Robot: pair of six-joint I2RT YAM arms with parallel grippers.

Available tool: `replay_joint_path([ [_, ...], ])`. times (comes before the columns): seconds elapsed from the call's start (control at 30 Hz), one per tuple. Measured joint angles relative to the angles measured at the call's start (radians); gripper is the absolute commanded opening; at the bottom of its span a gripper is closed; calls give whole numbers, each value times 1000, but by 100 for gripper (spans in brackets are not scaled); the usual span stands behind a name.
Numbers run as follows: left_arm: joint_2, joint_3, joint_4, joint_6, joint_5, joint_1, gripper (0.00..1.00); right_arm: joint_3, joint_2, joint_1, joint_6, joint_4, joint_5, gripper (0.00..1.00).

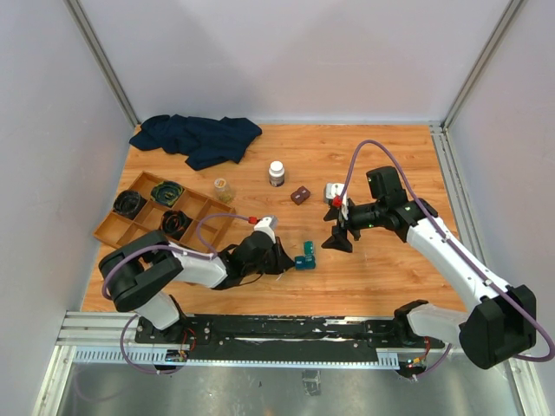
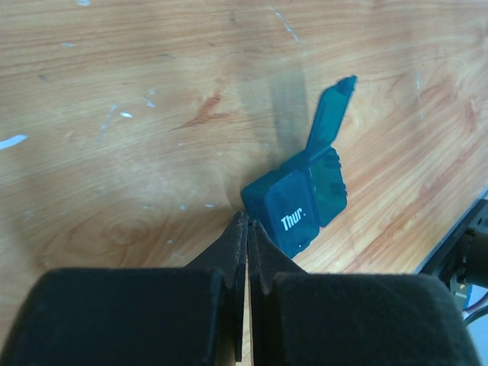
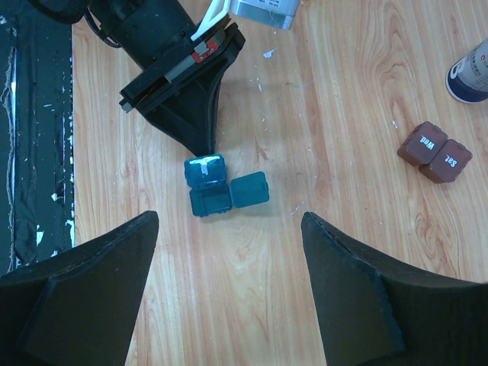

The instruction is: Sort the pills into containers

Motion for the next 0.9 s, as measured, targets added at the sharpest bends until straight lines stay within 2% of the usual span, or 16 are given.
replay_joint_path([
  [0.23,27,39,-1,3,15,-30,5,0,-2,-6,0,0,-1,77],
  [0.37,-2,23,-26,5,-23,-31,8,0,-9,-15,-1,-5,-6,78],
  [0.5,-144,3,-105,51,-87,-31,29,15,-27,-25,-8,-29,-19,78],
  [0.63,-321,4,-169,165,-161,-32,66,84,-29,-27,-16,-75,-61,78],
  [0.73,-450,6,-200,293,-209,-32,89,166,-17,-27,-25,-130,-86,85],
  [0.8,-513,10,-208,381,-233,-31,95,231,-4,-27,-24,-154,-87,91],
  [0.9,-566,39,-235,489,-239,-6,97,287,-1,-27,-10,-168,-87,98],
])
